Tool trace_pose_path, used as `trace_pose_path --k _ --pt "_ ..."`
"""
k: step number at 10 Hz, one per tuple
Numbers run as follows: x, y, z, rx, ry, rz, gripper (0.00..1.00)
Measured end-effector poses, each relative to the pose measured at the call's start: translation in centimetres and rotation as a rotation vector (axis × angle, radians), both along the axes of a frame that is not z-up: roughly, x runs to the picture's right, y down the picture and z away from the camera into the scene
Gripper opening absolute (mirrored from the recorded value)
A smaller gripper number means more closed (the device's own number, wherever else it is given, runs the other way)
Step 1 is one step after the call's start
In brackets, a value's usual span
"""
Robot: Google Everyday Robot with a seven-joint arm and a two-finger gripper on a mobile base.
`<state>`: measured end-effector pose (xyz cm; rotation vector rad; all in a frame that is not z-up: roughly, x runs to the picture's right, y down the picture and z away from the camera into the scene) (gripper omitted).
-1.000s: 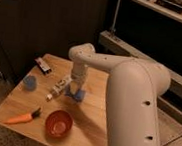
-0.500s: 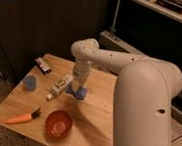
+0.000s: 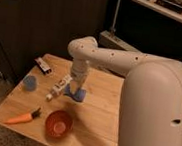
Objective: Place the white sponge in the ceramic bowl
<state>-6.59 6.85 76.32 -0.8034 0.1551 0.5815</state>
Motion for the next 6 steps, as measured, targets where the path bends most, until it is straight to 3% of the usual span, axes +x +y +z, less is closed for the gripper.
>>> trace_pose_path --k 6 --pt "-2.0 2.9 -6.0 -0.029 -0.072 -0.037 0.14"
